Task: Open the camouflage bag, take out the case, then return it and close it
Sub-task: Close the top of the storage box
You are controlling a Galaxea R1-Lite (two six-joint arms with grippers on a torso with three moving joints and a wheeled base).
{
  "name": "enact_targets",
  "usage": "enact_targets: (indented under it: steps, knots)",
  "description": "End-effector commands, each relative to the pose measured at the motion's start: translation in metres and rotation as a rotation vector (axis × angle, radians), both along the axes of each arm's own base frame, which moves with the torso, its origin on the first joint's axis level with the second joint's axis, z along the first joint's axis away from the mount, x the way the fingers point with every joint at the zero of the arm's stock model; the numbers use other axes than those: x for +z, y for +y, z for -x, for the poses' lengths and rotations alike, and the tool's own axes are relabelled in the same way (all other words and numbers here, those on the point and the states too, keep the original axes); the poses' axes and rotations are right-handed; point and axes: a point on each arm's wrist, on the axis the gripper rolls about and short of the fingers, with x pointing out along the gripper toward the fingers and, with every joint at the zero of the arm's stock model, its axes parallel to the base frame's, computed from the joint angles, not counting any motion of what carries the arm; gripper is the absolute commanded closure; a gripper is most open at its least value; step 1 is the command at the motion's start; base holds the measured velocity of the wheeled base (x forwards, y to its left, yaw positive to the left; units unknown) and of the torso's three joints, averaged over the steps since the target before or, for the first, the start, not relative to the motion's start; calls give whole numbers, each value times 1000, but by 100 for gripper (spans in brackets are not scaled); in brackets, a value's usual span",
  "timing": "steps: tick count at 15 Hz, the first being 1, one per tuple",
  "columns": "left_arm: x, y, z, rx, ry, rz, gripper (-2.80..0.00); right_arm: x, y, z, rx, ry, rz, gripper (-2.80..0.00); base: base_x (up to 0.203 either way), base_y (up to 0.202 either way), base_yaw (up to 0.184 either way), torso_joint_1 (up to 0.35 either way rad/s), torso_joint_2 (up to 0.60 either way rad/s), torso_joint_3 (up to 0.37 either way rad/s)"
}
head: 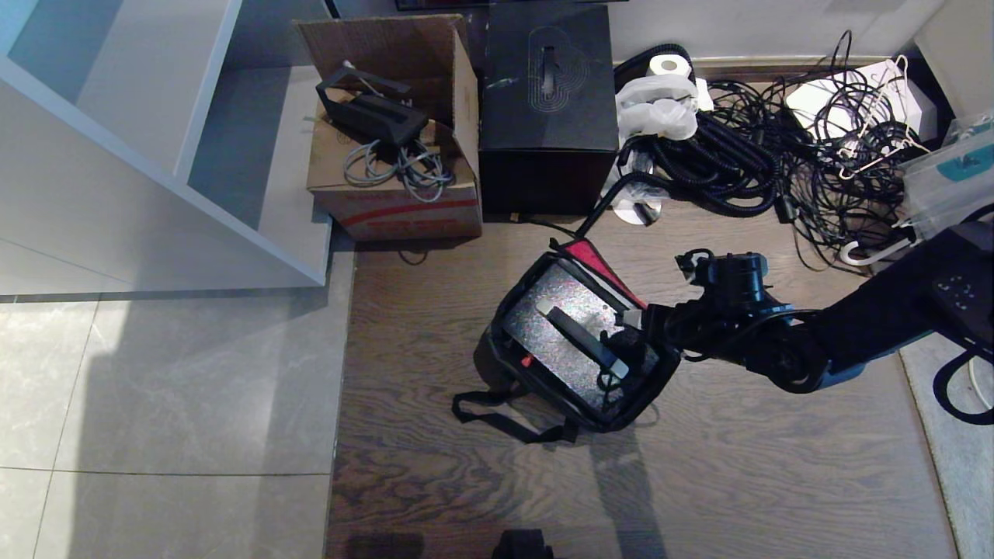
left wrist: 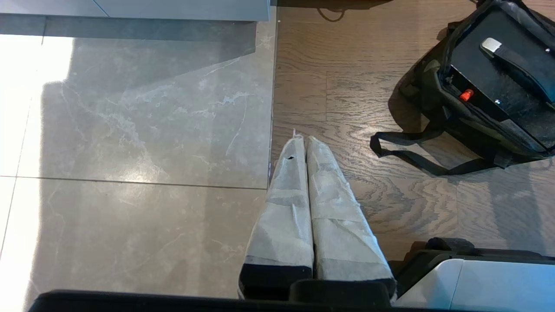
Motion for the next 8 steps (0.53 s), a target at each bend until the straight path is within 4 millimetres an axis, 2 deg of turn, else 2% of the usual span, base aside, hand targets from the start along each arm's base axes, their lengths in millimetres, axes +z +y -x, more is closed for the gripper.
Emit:
enact_targets:
  steps: [1,4,8]
  knots:
    - [0,0,0,0,0,0,0,6,-2,0,-106,30,-208,-280,0,0,0,0,0,0]
    - [0,0,0,0,0,0,0,3,-20,-9,-301,90,-510,-280,0,0,0,0,0,0]
    - [0,0,0,0,0,0,0,-7,-74,-30,-477,136,-773,-280,0,0,0,0,0,0]
